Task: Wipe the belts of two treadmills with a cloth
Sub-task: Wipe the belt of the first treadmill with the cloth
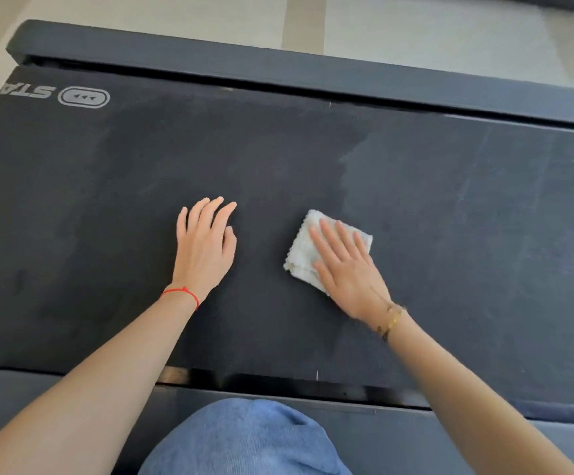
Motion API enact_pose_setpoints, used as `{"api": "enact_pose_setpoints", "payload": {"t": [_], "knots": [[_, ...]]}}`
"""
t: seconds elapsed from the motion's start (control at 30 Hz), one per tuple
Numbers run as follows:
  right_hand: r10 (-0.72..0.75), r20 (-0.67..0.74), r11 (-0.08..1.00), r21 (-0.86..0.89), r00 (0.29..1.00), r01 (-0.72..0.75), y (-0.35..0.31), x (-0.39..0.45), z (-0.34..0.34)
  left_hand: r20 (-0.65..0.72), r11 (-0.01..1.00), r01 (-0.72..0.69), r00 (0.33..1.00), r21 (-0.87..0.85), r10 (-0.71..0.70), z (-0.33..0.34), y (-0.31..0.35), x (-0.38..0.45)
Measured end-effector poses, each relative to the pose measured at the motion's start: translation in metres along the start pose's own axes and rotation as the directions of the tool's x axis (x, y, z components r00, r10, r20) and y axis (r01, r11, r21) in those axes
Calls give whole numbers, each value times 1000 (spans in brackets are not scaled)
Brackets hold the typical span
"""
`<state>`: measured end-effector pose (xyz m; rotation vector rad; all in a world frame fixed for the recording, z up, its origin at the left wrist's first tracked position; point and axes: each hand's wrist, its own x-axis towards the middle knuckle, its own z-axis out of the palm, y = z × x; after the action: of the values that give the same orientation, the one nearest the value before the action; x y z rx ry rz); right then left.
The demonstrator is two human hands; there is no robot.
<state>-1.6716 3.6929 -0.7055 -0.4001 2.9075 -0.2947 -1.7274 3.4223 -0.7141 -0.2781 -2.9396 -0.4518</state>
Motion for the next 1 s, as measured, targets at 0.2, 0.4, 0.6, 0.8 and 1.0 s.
{"api": "enact_pose_setpoints", "payload": {"t": [0.2, 0.4, 0.6, 0.8, 1.0], "knots": [[344, -72, 935, 112, 936, -336, 25, 79, -19, 37, 1000, -2, 999, -12, 3, 17, 54, 22], [12, -35, 999, 46, 999, -11, 39, 19, -9, 87, 996, -60, 995, 69, 54, 33, 63, 51], [467, -79, 882, 112, 881, -458, 129, 122, -48, 103, 998, 5, 995, 63, -12, 46, 67, 50], [348, -99, 935, 111, 932, -337, 82, 178, -43, 104, 997, 16, 994, 81, -25, 45, 69, 51], [66, -86, 998, 12, 994, -65, 100, 129, -36, 109, 996, 24, 993, 86, -34, 45, 69, 52]]}}
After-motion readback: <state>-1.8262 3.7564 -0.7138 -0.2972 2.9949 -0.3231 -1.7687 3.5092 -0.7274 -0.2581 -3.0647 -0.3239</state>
